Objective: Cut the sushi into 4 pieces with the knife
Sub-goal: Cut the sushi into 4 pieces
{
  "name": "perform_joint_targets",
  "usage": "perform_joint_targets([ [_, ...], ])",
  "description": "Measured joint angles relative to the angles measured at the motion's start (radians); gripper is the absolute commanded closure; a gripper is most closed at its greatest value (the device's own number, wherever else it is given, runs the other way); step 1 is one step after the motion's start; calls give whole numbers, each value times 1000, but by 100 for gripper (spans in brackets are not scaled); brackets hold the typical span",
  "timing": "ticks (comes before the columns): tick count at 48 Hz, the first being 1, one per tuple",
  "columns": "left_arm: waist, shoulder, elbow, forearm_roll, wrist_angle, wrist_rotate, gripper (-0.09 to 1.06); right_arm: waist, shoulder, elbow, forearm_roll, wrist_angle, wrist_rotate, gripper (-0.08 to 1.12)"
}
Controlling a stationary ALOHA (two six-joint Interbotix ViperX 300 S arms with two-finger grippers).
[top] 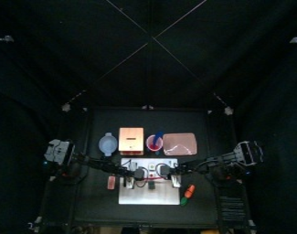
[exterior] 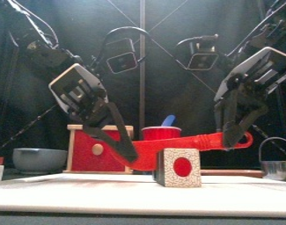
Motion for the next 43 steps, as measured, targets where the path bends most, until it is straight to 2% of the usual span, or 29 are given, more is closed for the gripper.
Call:
perform_joint_targets([
  [26,8,41,-8,-3,-2,2,60,-2,55,3,-6,-6,2,90],
  [31,23,41,-8,0,-3,2,60,-17,55,3,-20,-6,0,90],
  [36,54,40,-8,9,-3,3,60,-38,54,3,-35,-3,2,90],
  [43,83,34,-8,35,2,8,60,-63,49,3,-40,3,0,90],
])
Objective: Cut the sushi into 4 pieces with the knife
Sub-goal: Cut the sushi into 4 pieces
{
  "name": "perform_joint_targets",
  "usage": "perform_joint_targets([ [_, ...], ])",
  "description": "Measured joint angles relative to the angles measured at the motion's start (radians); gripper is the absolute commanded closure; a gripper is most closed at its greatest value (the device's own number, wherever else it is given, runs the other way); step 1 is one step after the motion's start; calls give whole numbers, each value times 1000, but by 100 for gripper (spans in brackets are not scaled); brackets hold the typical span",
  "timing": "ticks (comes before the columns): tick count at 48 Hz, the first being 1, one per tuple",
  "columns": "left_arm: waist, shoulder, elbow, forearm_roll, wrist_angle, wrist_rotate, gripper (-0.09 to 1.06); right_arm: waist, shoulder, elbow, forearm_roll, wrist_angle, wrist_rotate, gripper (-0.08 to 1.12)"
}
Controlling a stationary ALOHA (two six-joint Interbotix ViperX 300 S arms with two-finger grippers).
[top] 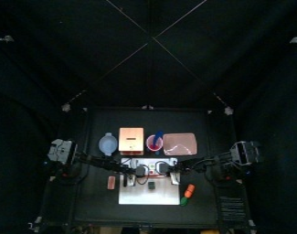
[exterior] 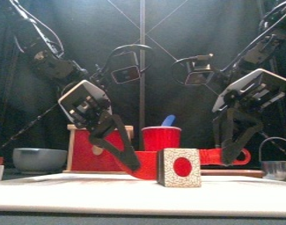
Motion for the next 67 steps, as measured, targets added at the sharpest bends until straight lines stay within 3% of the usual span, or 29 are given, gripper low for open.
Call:
perform_joint_targets([
  [15,-6,-101,2,41,78,8,60,-6,-78,-15,-3,55,5,91],
  [23,-25,-153,-2,69,123,6,60,11,-114,-25,-2,78,5,91],
  [35,-69,-152,-32,72,181,5,60,44,-121,-32,6,104,6,91],
  [44,-98,-132,-57,48,193,3,60,78,-121,-38,12,121,8,91],
  [56,-146,-106,-77,-26,192,3,60,115,-121,-43,32,124,6,91],
  [62,-152,-87,-81,-52,187,2,60,115,-117,-43,32,124,6,91],
  [67,-150,-67,-84,-57,186,2,60,117,-104,-43,29,123,6,91],
])
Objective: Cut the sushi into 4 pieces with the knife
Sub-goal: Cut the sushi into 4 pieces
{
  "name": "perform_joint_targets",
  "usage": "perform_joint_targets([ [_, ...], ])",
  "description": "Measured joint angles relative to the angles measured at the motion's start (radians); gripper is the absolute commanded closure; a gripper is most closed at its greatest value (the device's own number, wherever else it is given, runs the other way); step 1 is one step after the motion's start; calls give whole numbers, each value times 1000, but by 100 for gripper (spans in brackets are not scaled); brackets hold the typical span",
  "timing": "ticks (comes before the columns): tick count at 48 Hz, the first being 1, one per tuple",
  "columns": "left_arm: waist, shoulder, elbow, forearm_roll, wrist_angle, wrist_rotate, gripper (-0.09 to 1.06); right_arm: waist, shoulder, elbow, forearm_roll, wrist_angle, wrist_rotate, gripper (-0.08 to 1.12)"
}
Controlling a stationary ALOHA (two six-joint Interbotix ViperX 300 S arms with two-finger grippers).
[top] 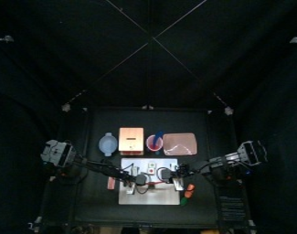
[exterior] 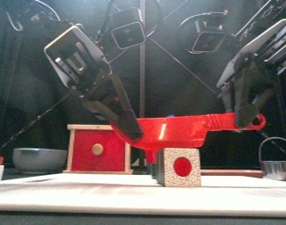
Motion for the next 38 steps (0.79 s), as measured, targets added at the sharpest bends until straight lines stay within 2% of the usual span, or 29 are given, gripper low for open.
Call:
perform_joint_targets([
  [19,-2,14,-5,-5,-2,0,60,-3,38,-3,-14,-8,2,91],
  [30,-14,15,-8,-5,-2,0,60,2,43,-11,-11,-8,0,91],
  [38,-15,17,-8,-15,-2,0,60,3,44,-11,-14,-8,0,91],
])
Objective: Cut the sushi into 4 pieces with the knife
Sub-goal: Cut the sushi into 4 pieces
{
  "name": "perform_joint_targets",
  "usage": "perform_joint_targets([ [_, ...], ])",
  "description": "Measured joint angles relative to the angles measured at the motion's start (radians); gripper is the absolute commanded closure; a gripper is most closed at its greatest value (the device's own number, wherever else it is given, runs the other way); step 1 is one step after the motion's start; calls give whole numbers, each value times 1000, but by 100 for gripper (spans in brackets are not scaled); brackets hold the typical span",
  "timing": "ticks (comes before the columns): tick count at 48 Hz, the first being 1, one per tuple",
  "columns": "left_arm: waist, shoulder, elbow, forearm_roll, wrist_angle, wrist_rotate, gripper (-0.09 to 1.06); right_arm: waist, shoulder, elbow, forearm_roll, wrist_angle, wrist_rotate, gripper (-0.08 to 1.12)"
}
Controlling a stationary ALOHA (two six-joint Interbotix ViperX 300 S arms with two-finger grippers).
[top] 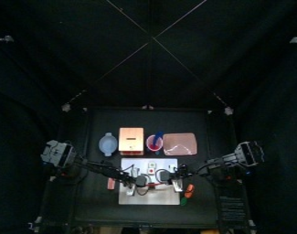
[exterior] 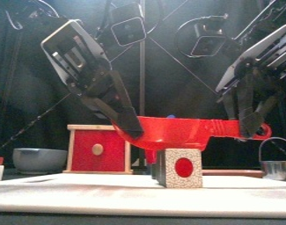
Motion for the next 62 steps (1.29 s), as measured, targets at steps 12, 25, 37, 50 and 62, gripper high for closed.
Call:
perform_joint_targets([
  [12,-6,3,-5,-8,0,0,60,2,0,0,3,0,-2,91],
  [25,-9,6,-6,-12,-2,0,60,2,2,0,0,-6,-2,91],
  [37,-11,31,-8,-15,2,0,60,3,15,2,0,-17,-2,91],
  [50,-5,57,-8,-17,0,0,60,0,51,2,-9,-46,-2,91],
  [62,-3,97,-15,-20,-5,0,60,2,117,-2,0,-58,-5,91],
])
